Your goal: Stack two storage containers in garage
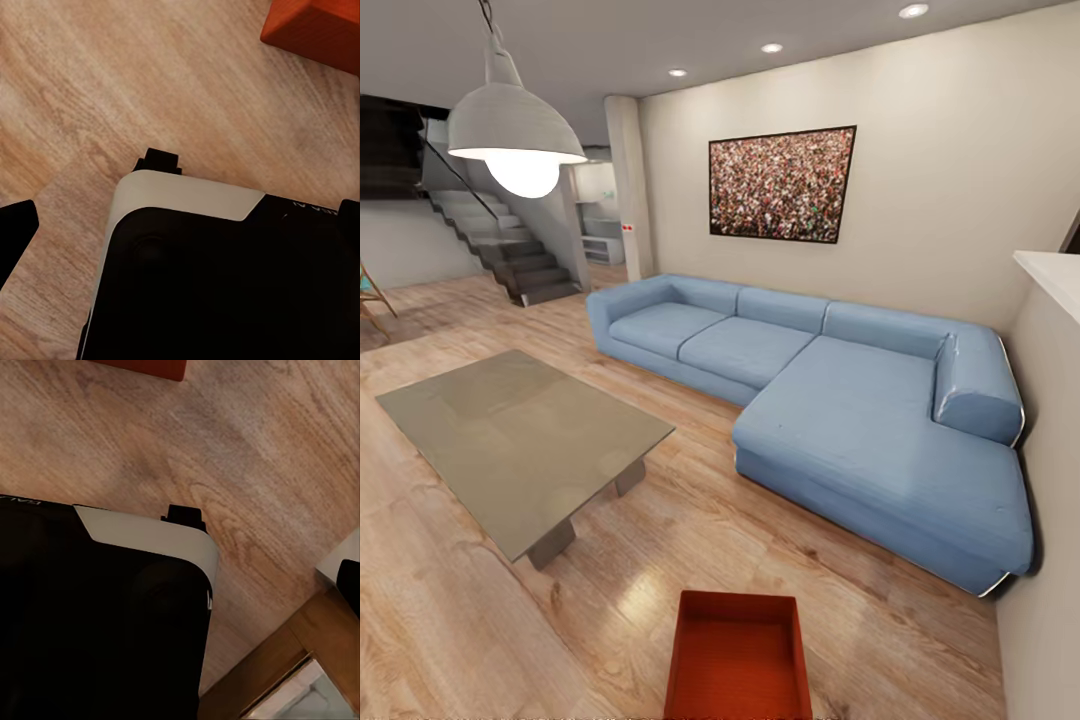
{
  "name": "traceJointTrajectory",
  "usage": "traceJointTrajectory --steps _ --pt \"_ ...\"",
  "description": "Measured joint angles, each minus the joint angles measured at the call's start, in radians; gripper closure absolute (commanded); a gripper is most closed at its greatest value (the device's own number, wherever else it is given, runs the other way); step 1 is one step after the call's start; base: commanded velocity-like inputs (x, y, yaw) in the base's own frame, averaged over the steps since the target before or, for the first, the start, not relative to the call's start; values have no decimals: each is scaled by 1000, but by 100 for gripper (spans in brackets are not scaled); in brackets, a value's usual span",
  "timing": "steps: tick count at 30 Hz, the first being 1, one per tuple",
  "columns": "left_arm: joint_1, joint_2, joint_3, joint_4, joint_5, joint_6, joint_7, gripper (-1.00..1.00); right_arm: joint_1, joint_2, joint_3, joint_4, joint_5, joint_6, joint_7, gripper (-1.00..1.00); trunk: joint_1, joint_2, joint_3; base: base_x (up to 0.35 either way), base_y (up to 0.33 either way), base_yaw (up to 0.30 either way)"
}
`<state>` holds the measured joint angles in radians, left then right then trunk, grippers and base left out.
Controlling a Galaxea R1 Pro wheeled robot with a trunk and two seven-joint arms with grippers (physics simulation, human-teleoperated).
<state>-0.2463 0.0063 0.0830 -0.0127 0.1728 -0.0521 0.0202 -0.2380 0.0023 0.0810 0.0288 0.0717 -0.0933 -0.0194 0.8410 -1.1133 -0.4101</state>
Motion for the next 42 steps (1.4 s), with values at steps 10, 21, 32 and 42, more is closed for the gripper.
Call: traceJointTrajectory --steps 10,21,32,42 --pt "0 0 0 0 0 0 1 -100 0 0 0 0 3 0 0 -100 0 0 -15 0 0 68" --pt "0 0 0 0 0 0 0 -100 0 1 1 0 4 0 -1 -100 0 0 -32 0 0 68" --pt "0 0 0 1 0 0 0 -100 0 2 1 0 4 0 -1 -100 0 0 -49 0 0 68" --pt "0 0 0 0 0 0 0 -100 0 3 1 0 4 0 0 -100 0 0 -65 0 0 67"
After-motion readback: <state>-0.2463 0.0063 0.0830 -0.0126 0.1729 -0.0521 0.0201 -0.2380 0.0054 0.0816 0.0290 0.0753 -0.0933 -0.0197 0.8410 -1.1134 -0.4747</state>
